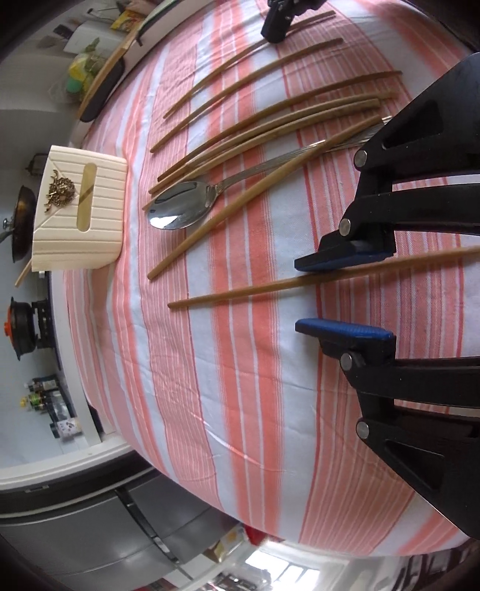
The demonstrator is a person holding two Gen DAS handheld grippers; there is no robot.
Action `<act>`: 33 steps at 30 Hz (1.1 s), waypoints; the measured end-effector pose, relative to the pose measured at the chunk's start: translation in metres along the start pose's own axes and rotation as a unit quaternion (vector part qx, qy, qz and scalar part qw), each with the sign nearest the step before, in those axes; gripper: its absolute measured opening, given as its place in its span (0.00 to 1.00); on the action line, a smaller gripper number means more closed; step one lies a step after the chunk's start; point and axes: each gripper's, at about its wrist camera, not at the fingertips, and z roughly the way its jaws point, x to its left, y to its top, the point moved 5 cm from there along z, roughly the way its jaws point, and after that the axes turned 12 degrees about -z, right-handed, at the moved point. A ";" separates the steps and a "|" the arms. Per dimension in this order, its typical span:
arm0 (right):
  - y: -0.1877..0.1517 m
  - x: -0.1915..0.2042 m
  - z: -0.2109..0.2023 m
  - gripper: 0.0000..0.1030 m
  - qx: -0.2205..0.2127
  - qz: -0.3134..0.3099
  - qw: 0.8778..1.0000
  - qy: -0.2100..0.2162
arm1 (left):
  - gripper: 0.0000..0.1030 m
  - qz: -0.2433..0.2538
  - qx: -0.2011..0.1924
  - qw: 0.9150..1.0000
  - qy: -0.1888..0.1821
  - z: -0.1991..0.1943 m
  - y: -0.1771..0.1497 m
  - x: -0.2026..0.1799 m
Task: Organize utensils
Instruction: 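Return the right gripper to the utensils and grasp another wooden chopstick, then grasp a wooden chopstick with the left gripper while the right gripper holds its chopstick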
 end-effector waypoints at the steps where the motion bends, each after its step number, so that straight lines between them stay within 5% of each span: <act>1: -0.005 -0.003 -0.003 0.06 0.004 0.001 1.000 -0.004 | 0.23 0.003 0.001 1.000 0.000 -0.001 -0.001 0.003; 7: -0.022 -0.019 -0.014 0.06 0.026 0.007 0.999 -0.018 | 0.28 -0.002 0.012 1.000 -0.008 -0.001 0.000 0.018; 11: -0.019 -0.023 -0.013 0.09 0.043 0.008 0.999 -0.005 | 0.59 -0.006 0.028 0.999 -0.040 0.000 0.004 0.021; 13: -0.017 -0.022 -0.012 0.21 0.053 0.004 0.999 0.010 | 0.65 -0.007 0.038 0.997 -0.061 0.000 0.008 0.023; 23: -0.001 -0.032 -0.001 0.28 0.111 0.007 0.991 0.076 | 0.66 0.025 0.073 0.995 -0.059 0.021 0.034 0.017; 33: 0.055 -0.047 0.043 0.28 0.123 -0.004 0.990 0.069 | 0.61 0.033 0.108 0.992 -0.055 0.056 0.070 0.014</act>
